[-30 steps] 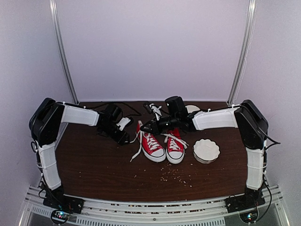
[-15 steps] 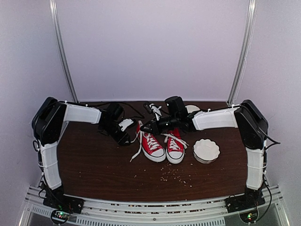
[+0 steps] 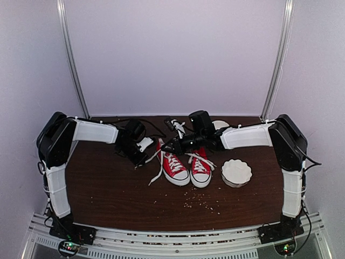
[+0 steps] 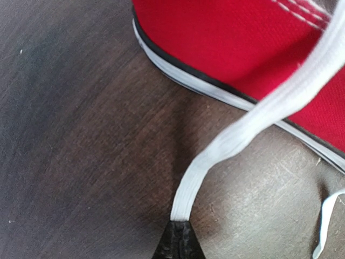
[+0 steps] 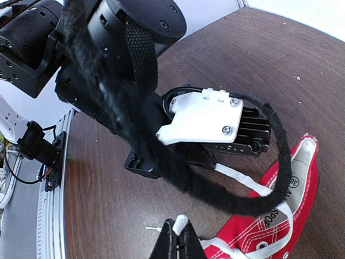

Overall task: Tie the shoes
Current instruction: Adjust the half-tied shoelace at the center of the board, then pick up the half-tied shoelace from the center of the board.

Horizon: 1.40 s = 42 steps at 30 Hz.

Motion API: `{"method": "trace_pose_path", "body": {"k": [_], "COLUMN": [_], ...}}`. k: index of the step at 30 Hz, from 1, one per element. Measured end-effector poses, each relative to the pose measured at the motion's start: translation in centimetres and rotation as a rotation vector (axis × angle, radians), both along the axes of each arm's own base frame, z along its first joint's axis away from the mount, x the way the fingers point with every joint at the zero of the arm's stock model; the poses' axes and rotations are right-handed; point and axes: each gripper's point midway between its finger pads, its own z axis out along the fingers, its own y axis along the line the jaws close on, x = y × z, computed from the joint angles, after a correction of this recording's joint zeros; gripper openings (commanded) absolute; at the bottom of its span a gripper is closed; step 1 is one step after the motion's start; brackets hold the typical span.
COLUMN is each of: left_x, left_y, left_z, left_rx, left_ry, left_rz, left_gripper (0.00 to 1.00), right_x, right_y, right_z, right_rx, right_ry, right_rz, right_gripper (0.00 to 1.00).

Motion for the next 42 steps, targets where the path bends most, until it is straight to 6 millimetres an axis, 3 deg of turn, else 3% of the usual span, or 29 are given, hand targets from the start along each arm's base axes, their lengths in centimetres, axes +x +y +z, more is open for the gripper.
{"method": "trace_pose_path", "body": {"k": [5, 11, 13, 16, 20, 22, 24, 29, 34, 39, 42], "left_x": [-0.6, -6.1, -6.7, -7.1, -7.8, -7.7, -7.2, -5.2, -4.9, -4.5, -4.5], "left_y": [0.6, 3.5, 2.7, 0.0, -3.0, -3.3, -2.7, 0.4, 1.7, 0.3, -0.3], "left_z": [0.2, 2.2, 4.0, 6.6, 8.6, 8.8, 8.5, 5.3, 2.9, 0.4, 0.3], "left_rx": [0.041, -0.001, -0.069, -0.183, -0.287, -0.290, -0.265, -0.144, -0.051, -0.012, -0.018], "left_ry": [-0.033, -0.092, -0.147, -0.232, -0.290, -0.307, -0.309, -0.191, -0.073, 0.036, 0.059], "left_rz": [0.028, 0.039, 0.015, -0.046, -0.120, -0.120, -0.090, 0.037, 0.063, 0.013, -0.006], "left_gripper": [0.00, 0.00, 0.00, 0.00, 0.00, 0.30, 0.49, 0.59, 0.52, 0.44, 0.38], "right_x": [0.0, 0.0, 0.0, 0.2, 0.5, 0.6, 0.9, 1.0, 0.9, 0.9, 0.8], "right_y": [0.0, 0.0, 0.0, -0.1, -0.2, -0.2, -0.3, -0.4, -0.4, -0.4, -0.4], "right_z": [0.0, 0.0, 0.0, -0.1, -0.1, -0.1, 0.0, 0.0, 0.0, -0.1, -0.2], "right_rx": [0.000, -0.001, -0.001, -0.003, -0.004, -0.001, 0.001, 0.000, -0.001, -0.001, -0.005], "right_ry": [0.001, 0.002, 0.006, 0.010, 0.018, 0.024, 0.026, 0.025, 0.025, 0.027, 0.028], "right_rz": [0.002, -0.001, -0.005, -0.016, -0.034, -0.044, -0.053, -0.056, -0.055, -0.052, -0.050], "right_gripper": [0.00, 0.00, 0.00, 0.00, 0.00, 0.00, 0.00, 0.00, 0.00, 0.00, 0.00]}}
